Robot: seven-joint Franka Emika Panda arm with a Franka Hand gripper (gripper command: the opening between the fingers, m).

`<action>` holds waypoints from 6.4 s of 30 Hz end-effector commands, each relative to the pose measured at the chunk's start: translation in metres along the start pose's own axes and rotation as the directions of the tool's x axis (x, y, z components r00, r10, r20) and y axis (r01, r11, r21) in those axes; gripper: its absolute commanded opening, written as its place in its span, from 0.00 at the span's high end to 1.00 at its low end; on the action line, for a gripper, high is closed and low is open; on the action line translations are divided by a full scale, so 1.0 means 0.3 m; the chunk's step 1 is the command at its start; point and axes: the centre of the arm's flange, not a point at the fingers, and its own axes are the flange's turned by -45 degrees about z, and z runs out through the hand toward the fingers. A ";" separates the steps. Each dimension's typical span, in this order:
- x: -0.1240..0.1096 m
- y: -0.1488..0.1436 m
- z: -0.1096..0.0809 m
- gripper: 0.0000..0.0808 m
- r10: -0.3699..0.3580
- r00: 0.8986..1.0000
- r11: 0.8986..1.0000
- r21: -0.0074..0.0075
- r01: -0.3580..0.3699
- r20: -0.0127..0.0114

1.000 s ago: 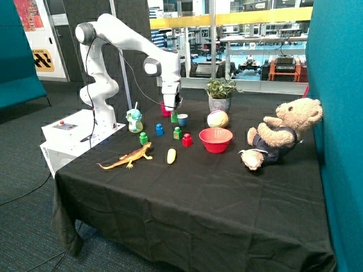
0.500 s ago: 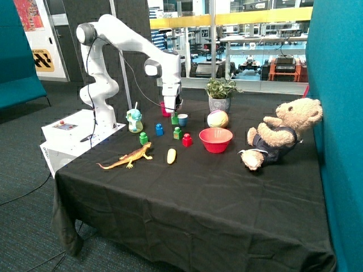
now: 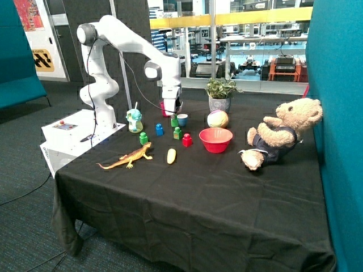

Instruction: Stack green blocks

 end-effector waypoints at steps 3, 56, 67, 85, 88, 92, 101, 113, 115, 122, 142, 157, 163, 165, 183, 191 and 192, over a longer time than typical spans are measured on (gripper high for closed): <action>-0.015 -0.001 0.023 1.00 -0.004 1.000 1.000 0.001 0.004 -0.006; 0.017 0.031 0.050 1.00 -0.012 1.000 1.000 0.001 0.012 -0.006; 0.013 0.010 0.068 1.00 -0.024 1.000 1.000 0.001 0.024 -0.006; 0.006 -0.028 0.092 1.00 -0.037 0.999 0.999 0.000 0.037 -0.006; 0.000 -0.028 0.100 1.00 -0.036 0.999 0.999 0.000 0.036 -0.006; -0.006 -0.028 0.107 1.00 -0.035 0.999 0.999 0.000 0.035 -0.006; -0.011 -0.033 0.102 0.63 -0.037 0.999 0.999 0.000 0.037 -0.006; -0.013 -0.042 0.094 0.24 -0.042 0.999 0.999 0.000 0.042 -0.006; -0.014 -0.042 0.094 0.24 -0.042 0.999 0.999 0.000 0.042 -0.006; -0.016 -0.035 0.091 0.19 -0.040 0.999 0.999 0.000 0.040 -0.006; -0.008 -0.042 0.094 0.00 -0.035 0.999 0.999 0.000 0.035 -0.006; 0.004 -0.044 0.076 0.00 -0.035 0.999 0.999 0.000 0.035 -0.006; 0.002 -0.031 0.072 0.00 -0.033 0.999 0.999 0.000 0.033 -0.006; 0.000 -0.028 0.073 0.00 -0.031 1.000 1.000 0.000 0.031 -0.006; -0.072 -0.023 0.037 0.00 -0.061 0.998 0.998 0.000 0.061 -0.006; -0.108 0.018 0.008 0.01 -0.040 0.999 0.999 0.000 0.040 -0.006; -0.112 0.022 0.005 0.01 -0.039 0.999 0.999 0.000 0.039 -0.006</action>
